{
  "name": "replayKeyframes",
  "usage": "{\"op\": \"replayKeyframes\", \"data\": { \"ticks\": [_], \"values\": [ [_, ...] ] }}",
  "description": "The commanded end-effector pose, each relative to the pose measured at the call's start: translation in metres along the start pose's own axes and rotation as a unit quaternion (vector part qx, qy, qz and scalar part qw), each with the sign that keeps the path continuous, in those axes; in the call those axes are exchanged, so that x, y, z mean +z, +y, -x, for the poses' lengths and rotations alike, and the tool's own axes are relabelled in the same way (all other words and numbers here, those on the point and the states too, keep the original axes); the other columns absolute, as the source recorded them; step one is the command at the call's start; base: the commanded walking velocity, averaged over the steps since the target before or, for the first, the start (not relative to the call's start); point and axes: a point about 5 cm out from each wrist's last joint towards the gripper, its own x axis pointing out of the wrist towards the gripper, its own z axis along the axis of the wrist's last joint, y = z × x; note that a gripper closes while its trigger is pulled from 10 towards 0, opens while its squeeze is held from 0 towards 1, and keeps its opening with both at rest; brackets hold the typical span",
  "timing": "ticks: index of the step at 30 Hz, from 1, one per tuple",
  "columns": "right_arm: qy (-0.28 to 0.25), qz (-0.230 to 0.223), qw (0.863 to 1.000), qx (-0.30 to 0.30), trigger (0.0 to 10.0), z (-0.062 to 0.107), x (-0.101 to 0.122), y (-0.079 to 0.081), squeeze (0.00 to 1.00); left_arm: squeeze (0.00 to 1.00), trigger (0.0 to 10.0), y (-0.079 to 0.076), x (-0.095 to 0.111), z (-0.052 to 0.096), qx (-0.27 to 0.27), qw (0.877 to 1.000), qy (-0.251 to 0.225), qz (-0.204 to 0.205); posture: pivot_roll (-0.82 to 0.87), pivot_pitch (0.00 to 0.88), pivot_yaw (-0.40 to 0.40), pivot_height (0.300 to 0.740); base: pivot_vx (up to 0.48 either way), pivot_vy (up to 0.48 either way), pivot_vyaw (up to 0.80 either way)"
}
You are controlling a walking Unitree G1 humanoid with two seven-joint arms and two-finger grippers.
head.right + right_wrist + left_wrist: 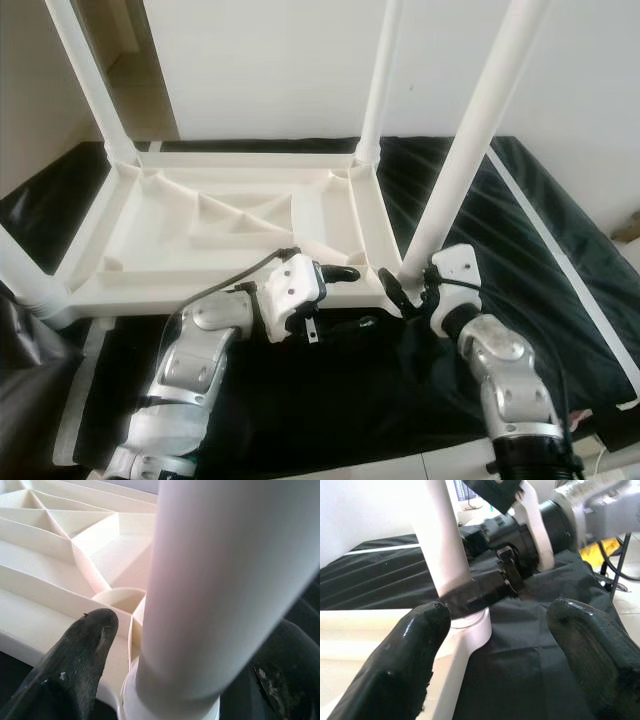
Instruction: Building children table
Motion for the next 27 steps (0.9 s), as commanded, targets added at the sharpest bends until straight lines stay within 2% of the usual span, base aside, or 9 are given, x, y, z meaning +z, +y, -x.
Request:
{"op": "replayKeyframes", "data": {
  "ticks": [1,7,8,9,10,22,23,27],
  "values": [
    [0.006,0.002,1.0,0.021,10.0,-0.004,-0.003,0.002,0.0,0.0,10.0,-0.001,-0.009,-0.001,0.106,0.994,0.015,0.015,0.0,0.0,-0.054,0.74,0.0,0.0,0.0],
    [0.019,0.023,0.998,0.049,9.9,-0.015,-0.004,0.0,0.0,0.0,10.0,-0.001,-0.008,-0.001,0.106,0.994,0.015,0.013,0.01,0.0,-0.055,0.74,0.0,0.0,0.0],
    [0.025,0.028,0.998,0.057,1.7,-0.016,-0.007,0.001,0.0,0.0,10.0,-0.001,-0.008,-0.001,0.107,0.994,0.016,0.012,0.01,0.0,-0.058,0.74,0.0,0.0,0.0],
    [0.025,0.028,0.998,0.057,1.7,-0.016,-0.007,0.001,0.0,0.0,10.0,-0.001,-0.008,-0.001,0.107,0.994,0.016,0.012,0.01,0.0,-0.058,0.74,0.0,0.0,0.0],
    [0.03,0.03,0.997,0.063,0.0,-0.016,-0.009,0.001,0.0,0.0,10.0,0.0,-0.008,-0.001,0.109,0.994,0.016,0.012,0.02,0.0,-0.063,0.74,0.0,0.0,0.0],
    [0.054,0.025,0.996,0.073,0.0,-0.01,-0.021,-0.005,0.0,0.0,10.0,0.001,-0.009,0.0,0.119,0.993,0.017,0.015,0.02,0.0,-0.068,0.74,0.0,0.0,0.0],
    [0.056,0.019,0.996,0.065,10.0,-0.009,-0.022,-0.006,0.0,0.0,10.0,0.001,-0.009,0.0,0.119,0.993,0.017,0.016,0.02,0.0,-0.067,0.74,0.0,0.0,0.0],
    [0.059,0.01,0.996,0.061,10.0,-0.008,-0.023,-0.006,0.0,0.0,10.0,0.001,-0.008,0.0,0.12,0.993,0.016,0.016,0.02,0.0,-0.066,0.74,0.0,0.0,0.0]
  ]
}}
